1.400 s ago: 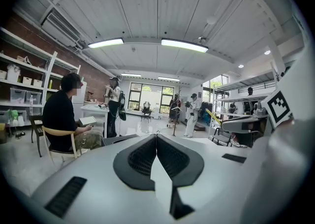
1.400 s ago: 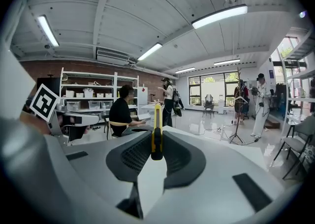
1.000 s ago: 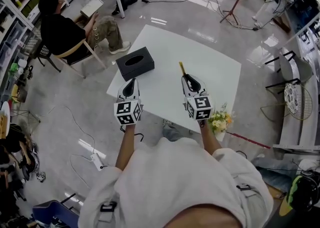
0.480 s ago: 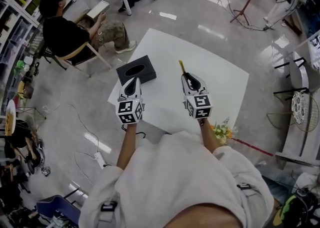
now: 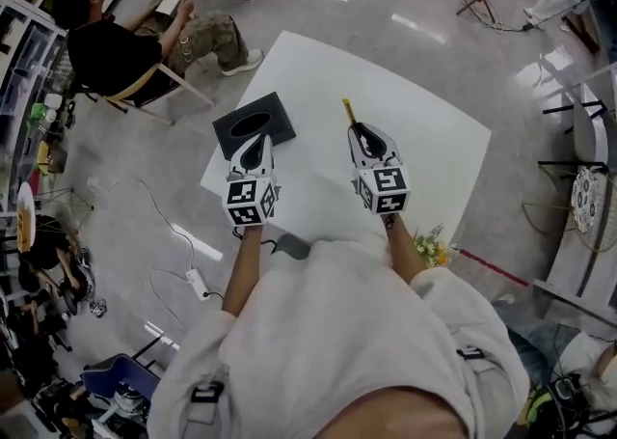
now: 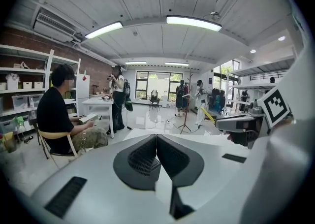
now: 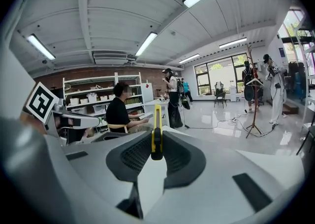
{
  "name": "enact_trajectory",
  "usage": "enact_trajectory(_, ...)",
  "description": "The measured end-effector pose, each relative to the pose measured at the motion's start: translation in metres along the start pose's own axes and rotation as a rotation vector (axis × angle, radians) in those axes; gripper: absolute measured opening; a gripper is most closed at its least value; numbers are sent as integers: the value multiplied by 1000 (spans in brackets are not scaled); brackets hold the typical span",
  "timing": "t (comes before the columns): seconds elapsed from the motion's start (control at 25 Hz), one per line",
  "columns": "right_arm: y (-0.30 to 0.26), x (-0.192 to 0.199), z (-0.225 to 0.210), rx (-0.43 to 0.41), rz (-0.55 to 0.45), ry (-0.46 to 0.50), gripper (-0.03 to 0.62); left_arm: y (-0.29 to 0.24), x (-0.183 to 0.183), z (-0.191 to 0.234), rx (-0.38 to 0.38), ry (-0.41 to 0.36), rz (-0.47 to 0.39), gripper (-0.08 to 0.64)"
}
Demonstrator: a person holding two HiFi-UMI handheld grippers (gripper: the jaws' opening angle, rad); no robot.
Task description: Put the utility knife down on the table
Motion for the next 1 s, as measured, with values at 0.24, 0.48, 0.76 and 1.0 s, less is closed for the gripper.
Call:
enact_trajectory(0.24, -14, 9, 3, 16, 37, -26, 83, -8, 5, 11, 26, 2, 28, 20)
enact_trajectory(0.48, -15, 15, 4, 58, 75, -36, 83, -17, 6, 14, 75, 8, 35, 20)
enact_trajectory(0.76, -14, 26, -4, 92, 116, -50, 84, -27, 18, 10, 110, 27, 65, 20)
enact_trajectory(1.0, -21, 32, -2, 95, 149, -49, 84, -25, 29, 9, 124, 38, 92, 20)
Point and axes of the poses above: the fingertips, and each gripper's own axes: y backward along the fingers, z to its left, x out of its underside, the point moved 3 cm from there along y, backward along the fingers, and after that the axes turned 14 degrees about z, right-handed, at the moved point
